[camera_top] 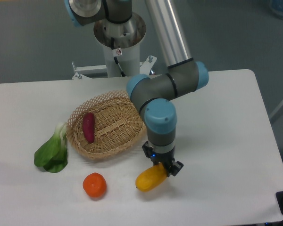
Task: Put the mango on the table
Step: 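Carry the mango toward the orange and lower it to the table, then open the gripper to release the mango on the table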
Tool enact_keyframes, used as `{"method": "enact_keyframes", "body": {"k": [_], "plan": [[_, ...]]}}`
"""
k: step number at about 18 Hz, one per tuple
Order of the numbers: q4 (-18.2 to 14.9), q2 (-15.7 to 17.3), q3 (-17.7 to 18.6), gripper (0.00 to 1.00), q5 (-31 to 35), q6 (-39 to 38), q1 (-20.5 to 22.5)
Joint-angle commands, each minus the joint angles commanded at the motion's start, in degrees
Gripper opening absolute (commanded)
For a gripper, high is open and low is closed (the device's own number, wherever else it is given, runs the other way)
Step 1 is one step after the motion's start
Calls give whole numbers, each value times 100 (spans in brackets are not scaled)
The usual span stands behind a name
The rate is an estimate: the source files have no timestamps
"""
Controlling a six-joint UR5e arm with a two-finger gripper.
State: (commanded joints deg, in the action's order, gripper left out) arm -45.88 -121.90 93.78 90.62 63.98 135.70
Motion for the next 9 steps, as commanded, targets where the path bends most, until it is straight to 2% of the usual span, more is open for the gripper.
{"method": "enact_keyframes", "body": {"k": [1, 2, 3, 4, 9], "plan": [[0, 0, 9, 56, -9, 9, 0], [17, -9, 0, 71, -17, 18, 0], [26, -9, -17, 95, -9, 0, 0], [26, -9, -26, 100, -9, -9, 0], [0, 17, -158, 100, -9, -17, 9]]}}
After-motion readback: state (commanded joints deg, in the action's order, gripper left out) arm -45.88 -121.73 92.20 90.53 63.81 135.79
